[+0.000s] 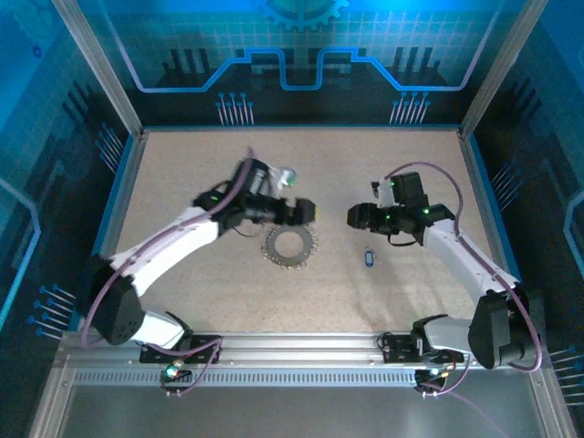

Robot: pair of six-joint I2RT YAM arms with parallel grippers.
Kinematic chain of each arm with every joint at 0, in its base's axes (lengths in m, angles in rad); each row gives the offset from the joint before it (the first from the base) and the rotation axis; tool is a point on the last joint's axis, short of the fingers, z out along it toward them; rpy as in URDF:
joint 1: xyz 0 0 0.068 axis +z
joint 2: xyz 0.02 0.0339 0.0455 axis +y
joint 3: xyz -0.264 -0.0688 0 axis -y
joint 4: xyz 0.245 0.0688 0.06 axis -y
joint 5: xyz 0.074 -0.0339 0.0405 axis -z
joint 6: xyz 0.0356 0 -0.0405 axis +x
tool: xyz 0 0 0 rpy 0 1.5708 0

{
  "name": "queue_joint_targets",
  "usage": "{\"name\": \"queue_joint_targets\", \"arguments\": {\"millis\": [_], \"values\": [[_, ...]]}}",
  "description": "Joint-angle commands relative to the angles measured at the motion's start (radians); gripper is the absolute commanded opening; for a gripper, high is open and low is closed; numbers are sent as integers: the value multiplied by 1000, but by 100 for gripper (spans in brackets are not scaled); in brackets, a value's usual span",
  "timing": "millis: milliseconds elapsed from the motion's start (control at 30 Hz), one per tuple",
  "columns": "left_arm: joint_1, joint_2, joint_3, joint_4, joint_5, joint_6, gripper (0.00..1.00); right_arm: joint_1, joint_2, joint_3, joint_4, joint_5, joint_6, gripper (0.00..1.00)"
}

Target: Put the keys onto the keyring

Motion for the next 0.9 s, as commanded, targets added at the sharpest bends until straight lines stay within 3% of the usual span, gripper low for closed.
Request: {"name": "queue_joint_targets", "arguments": {"millis": [0, 133, 233, 333, 600, 867], "values": [[168, -101, 24, -180, 29, 73, 99, 88, 6, 60, -105, -19, -271, 61], [371, -149, -21, -177, 63, 107, 99, 394, -2, -13, 14, 117, -623, 68], [429, -162, -80, -147, 14, 105, 99, 578, -15, -108, 172, 222, -910, 73], [441, -168, -156, -78, 17, 85, 99, 603, 25, -131, 276, 159, -997, 72], [446, -160, -240, -21, -4, 75, 99, 658, 239, -71, 272, 287, -1383, 62], [481, -182, -261, -13, 4, 54, 99, 647, 429, 105, 284, 348, -1396, 35]]}}
